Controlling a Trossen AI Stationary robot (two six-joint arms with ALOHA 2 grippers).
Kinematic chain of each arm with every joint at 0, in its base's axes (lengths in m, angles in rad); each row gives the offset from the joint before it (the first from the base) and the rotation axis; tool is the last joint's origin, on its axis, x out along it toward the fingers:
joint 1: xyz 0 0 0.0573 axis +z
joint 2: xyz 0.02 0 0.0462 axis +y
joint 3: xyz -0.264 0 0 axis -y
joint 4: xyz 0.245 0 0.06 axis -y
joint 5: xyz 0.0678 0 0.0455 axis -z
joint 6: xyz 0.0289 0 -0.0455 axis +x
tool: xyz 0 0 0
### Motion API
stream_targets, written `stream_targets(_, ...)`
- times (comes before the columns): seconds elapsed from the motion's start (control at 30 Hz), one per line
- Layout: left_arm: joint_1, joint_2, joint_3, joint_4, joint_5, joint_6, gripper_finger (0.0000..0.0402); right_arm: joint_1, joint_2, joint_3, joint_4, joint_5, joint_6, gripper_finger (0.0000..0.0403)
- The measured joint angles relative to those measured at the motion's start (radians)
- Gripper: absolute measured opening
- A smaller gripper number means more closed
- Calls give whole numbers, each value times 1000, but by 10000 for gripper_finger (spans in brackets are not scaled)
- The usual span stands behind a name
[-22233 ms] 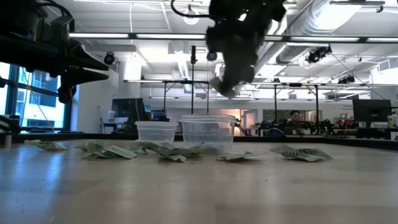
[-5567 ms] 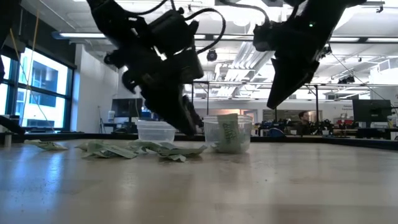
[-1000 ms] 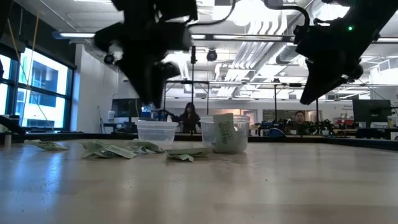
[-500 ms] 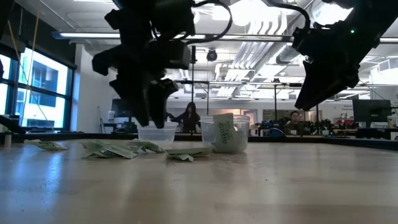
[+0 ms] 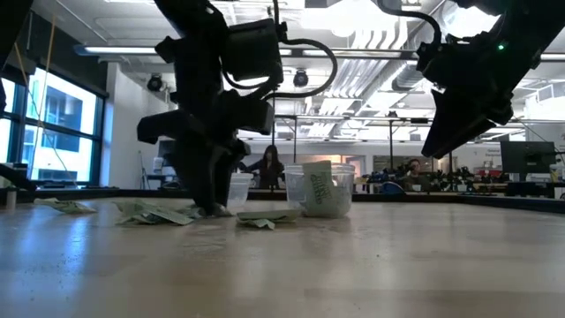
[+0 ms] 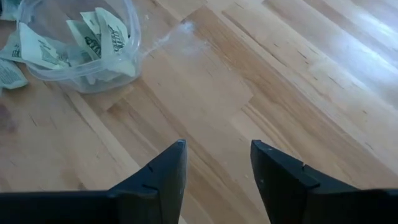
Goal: Pick and place items into bin
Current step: Put the light green stevia packet into the transparent bin
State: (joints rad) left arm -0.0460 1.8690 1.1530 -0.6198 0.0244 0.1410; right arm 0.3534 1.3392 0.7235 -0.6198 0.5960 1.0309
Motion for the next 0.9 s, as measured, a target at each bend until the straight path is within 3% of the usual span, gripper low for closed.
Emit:
stream_targets(0.37, 0, 4, 23, -25, -18, 10, 24, 0, 0, 0, -11, 7, 4, 170)
stream_targets(0.67, 0, -48, 176, -123, -137, 46, 31, 0, 0, 0, -19, 16, 8, 169)
stream_targets(0.9, 0, -49, 264, 42, -83, 169, 24, 0, 0, 0, -21, 48, 8, 169)
